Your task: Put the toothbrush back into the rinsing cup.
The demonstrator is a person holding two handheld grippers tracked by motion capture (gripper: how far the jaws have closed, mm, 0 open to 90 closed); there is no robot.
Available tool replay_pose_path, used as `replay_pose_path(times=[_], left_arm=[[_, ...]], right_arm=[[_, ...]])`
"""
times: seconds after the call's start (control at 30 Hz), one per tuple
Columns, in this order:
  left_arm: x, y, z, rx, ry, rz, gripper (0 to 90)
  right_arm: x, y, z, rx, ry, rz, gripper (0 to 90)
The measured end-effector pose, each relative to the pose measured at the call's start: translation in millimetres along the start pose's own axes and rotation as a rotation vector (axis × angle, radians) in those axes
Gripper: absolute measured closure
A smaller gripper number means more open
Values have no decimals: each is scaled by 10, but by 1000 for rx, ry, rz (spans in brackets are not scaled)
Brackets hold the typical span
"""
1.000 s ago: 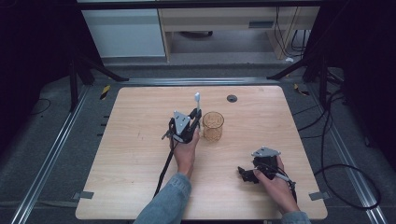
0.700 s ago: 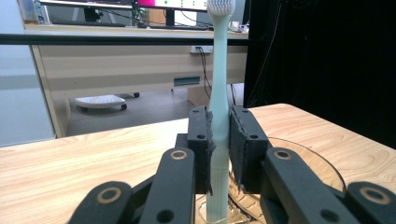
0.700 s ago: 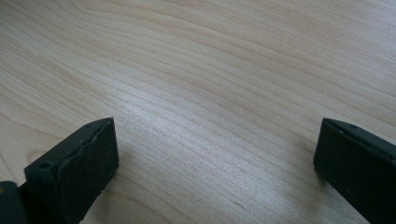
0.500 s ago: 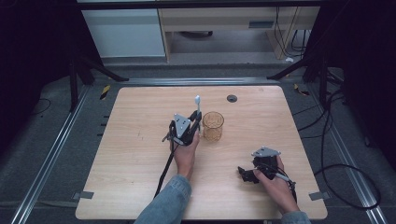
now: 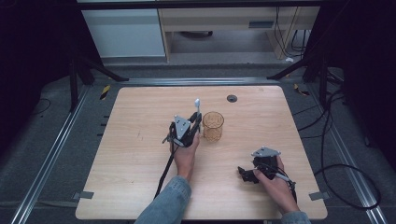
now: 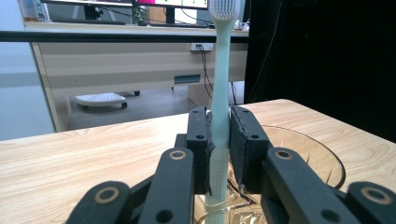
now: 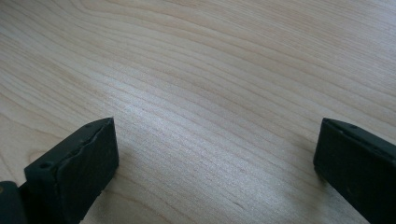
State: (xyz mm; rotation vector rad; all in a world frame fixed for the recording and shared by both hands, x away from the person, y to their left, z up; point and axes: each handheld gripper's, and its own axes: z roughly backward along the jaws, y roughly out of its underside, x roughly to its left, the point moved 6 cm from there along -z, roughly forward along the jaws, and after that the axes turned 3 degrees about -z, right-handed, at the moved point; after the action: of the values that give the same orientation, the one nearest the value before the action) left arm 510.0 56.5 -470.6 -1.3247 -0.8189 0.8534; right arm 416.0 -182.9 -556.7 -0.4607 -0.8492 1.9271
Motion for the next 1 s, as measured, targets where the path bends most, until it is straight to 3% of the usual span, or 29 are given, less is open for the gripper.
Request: replay_pose_path(times=[0.63,1.0], left_arm=[[-8,2,25,5,-1,-6,814],[-12,36,19,28,10,-1,767]], right_arm=[[1,0,1,0,-1,-1,3],[1,0,0,0,-1,-1,3]])
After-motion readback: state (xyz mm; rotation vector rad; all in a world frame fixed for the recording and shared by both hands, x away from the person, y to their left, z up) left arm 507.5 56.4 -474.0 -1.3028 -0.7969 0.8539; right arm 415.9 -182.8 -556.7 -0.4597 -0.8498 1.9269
